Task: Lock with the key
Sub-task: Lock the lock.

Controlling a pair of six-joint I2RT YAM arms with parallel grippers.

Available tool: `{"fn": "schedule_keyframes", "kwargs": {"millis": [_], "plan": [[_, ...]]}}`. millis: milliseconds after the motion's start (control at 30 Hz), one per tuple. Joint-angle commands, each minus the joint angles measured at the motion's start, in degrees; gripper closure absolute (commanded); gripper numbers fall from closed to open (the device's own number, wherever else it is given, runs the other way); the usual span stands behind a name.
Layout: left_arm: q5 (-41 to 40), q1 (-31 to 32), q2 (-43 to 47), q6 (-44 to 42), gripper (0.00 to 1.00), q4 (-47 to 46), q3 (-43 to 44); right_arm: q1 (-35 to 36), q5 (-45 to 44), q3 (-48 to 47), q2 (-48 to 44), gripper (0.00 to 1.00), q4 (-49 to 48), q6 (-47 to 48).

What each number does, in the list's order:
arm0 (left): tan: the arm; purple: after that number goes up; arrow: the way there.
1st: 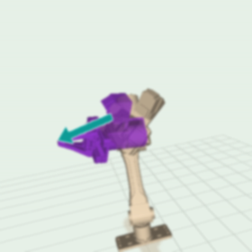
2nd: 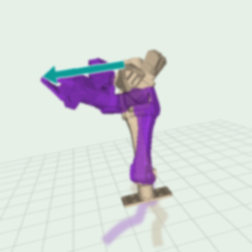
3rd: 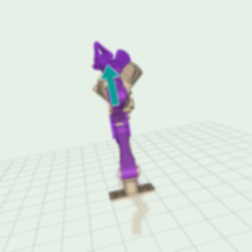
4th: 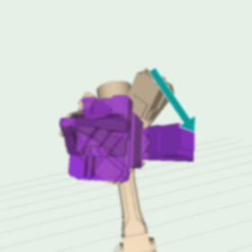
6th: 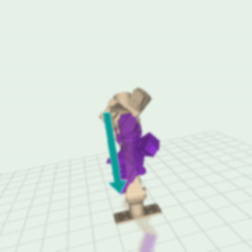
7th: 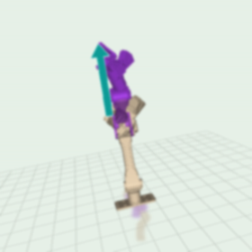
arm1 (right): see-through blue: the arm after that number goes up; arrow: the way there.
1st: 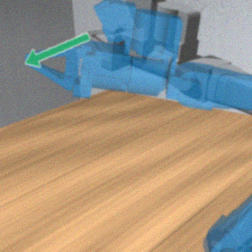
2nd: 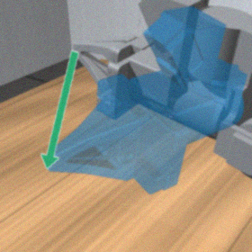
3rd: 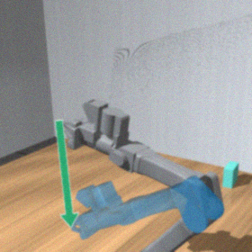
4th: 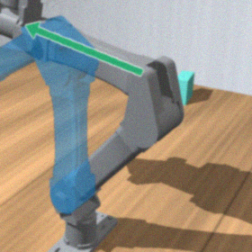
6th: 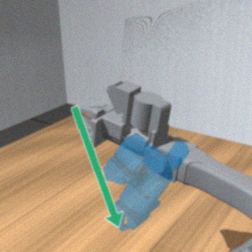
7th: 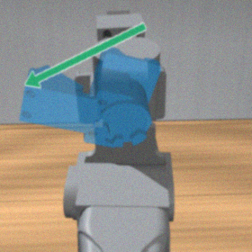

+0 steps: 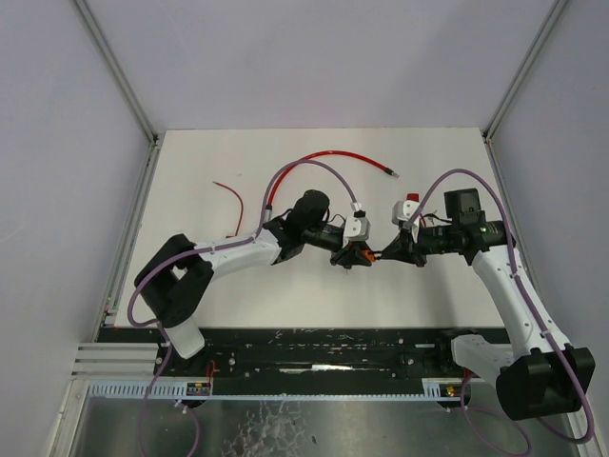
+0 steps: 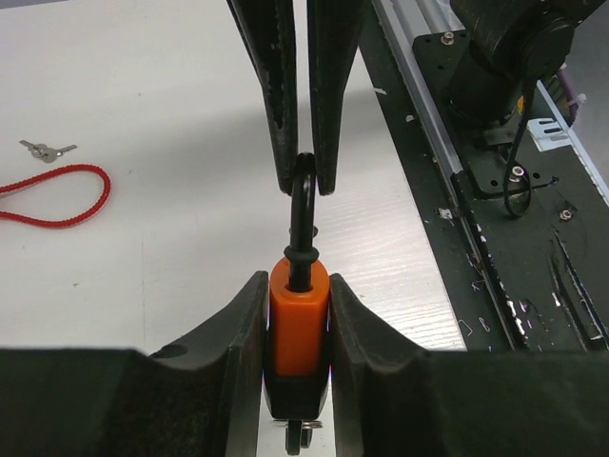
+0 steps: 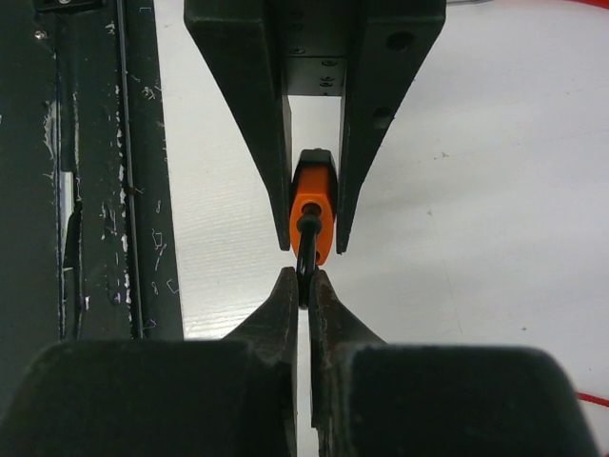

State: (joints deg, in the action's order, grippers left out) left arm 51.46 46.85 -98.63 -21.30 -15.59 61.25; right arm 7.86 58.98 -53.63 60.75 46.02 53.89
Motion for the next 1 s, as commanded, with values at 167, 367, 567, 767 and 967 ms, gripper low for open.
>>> {"fn": "schedule_keyframes", "kwargs": {"millis": [167,367,567,767,967], "plan": [[-6.65,3.35,-1.22,10.11,1.00,-23.48,-6.79,0.07,-1.48,-2.12,2.95,1.00,4.33,8.46],[-13.44,7.78,-5.13,15.27,1.00,-39.65,-13.49,-0.11,-4.64,0.10,5.34,1.00,7.78,16.09],[-17.28,9.03,-11.63,19.41,1.00,-55.09,-16.10,-0.23,-3.99,2.95,10.37,1.00,10.28,25.51],[-22.45,9.07,-15.30,20.19,1.00,-57.48,-16.42,-0.19,-3.28,4.59,13.53,1.00,11.03,30.52],[-24.90,9.63,-19.62,21.89,1.00,-59.48,-15.37,-0.12,-4.10,6.53,16.01,1.00,7.59,30.02]]}}
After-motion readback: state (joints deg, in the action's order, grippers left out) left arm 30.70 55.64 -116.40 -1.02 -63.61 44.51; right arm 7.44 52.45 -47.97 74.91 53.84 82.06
